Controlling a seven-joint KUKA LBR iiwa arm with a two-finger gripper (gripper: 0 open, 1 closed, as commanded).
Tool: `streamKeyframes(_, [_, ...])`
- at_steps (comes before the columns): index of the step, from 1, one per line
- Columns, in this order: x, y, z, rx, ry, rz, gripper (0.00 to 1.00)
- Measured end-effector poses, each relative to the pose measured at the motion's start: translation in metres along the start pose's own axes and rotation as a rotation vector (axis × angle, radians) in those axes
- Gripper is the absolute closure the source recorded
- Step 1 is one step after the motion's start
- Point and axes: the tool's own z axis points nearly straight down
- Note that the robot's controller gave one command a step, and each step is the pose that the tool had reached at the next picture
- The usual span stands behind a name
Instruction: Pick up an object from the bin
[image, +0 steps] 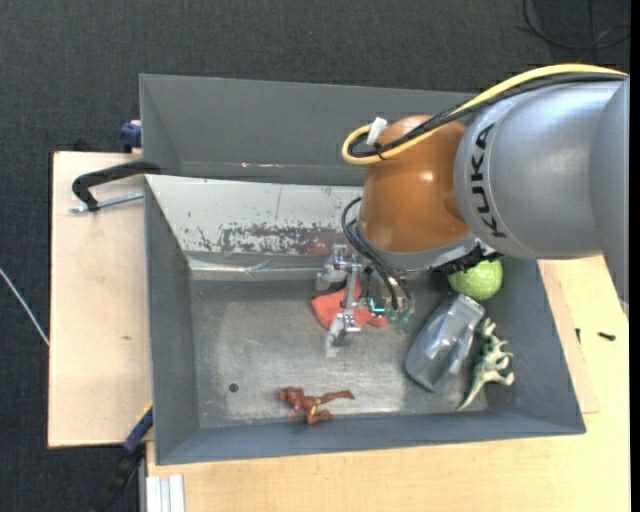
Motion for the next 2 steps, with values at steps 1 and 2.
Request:
streamKeyframes(1, [-0.002, 0.0, -0.005, -0.001, -0.008, 0.001, 0.0])
streamKeyframes(2, [-0.01, -0.014, 0.014, -0.004, -0.015, 0.073, 0.0])
